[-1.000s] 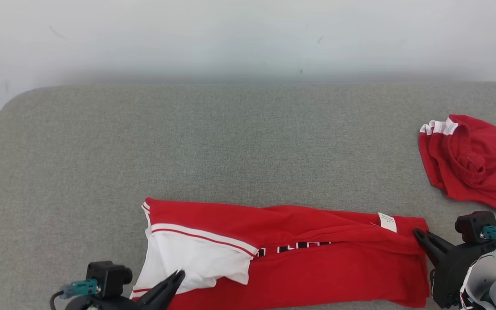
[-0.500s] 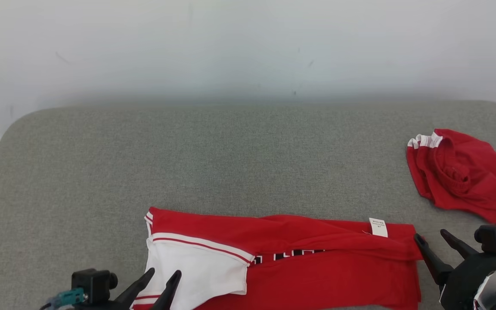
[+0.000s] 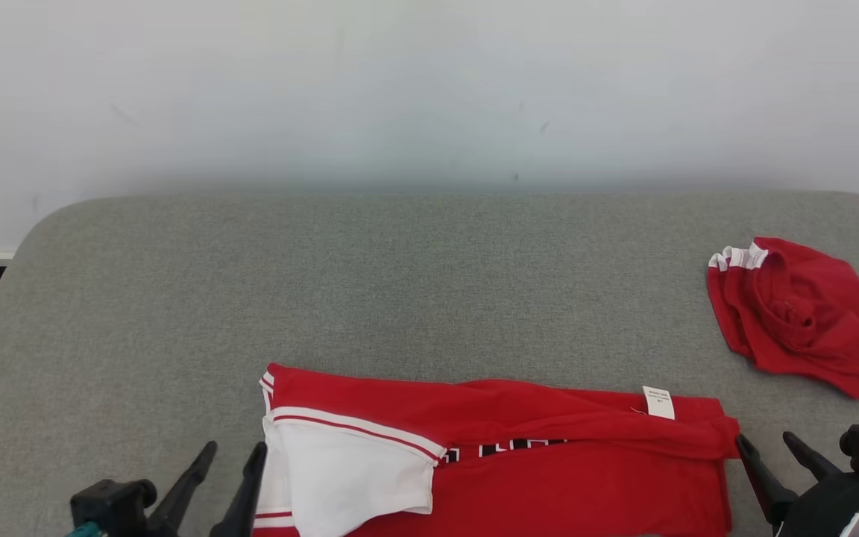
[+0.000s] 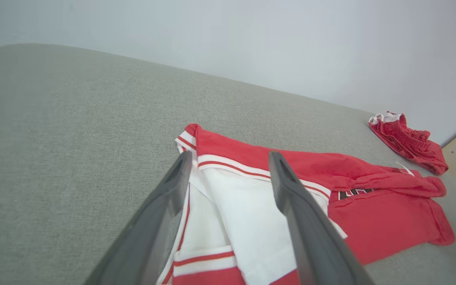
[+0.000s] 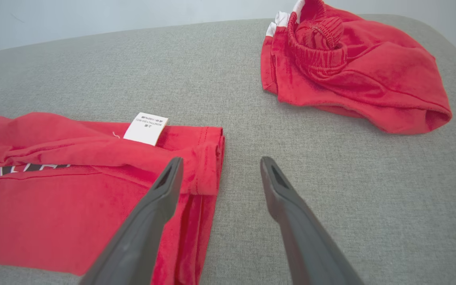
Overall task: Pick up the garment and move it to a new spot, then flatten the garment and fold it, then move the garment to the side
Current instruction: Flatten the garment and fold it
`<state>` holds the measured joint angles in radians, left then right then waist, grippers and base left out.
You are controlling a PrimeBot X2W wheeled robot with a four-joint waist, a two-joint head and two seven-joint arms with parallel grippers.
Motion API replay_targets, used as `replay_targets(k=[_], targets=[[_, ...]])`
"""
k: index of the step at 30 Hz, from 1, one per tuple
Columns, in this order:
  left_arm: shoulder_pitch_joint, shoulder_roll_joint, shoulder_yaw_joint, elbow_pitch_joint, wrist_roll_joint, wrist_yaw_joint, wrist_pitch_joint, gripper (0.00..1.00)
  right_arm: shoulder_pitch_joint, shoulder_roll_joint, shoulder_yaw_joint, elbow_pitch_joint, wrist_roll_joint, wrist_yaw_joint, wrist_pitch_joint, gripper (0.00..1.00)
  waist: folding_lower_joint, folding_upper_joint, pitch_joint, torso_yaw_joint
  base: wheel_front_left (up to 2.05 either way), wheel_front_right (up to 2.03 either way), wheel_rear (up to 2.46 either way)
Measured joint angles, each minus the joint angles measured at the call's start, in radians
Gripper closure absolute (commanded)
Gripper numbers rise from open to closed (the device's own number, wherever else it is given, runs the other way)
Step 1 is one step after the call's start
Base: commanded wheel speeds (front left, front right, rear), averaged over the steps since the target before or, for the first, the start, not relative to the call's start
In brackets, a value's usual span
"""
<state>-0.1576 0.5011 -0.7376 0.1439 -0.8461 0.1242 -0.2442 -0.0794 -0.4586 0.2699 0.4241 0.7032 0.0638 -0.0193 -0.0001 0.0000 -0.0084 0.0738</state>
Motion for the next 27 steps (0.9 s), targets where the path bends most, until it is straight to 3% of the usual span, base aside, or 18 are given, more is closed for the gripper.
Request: replay_targets(k=[10, 19, 27], targets=[[0.095, -0.087, 0.187, 0.008, 0.138, 0.000, -0.006, 0.00, 0.014, 0.015, -0.012, -0.014, 0.012, -0.049, 0.011, 0.00, 0.0001, 0.0000, 0.006, 0.027, 0.00, 0.00, 0.00], [0.132, -0.157, 0.264, -0.032, 0.253, 0.000, -0.007, 0.00, -0.010, 0.017, 0.009, 0.011, -0.007, -0.099, 0.076, 0.00, 0.0001, 0.0000, 0.022, 0.053, 0.00, 0.00, 0.00], [0.137, -0.193, 0.308, -0.068, 0.334, 0.000, -0.007, 0.00, -0.061, 0.045, 0.037, 0.095, 0.017, -0.109, 0.196, 0.00, 0.0002, 0.0000, 0.050, 0.086, 0.00, 0.00, 0.00]])
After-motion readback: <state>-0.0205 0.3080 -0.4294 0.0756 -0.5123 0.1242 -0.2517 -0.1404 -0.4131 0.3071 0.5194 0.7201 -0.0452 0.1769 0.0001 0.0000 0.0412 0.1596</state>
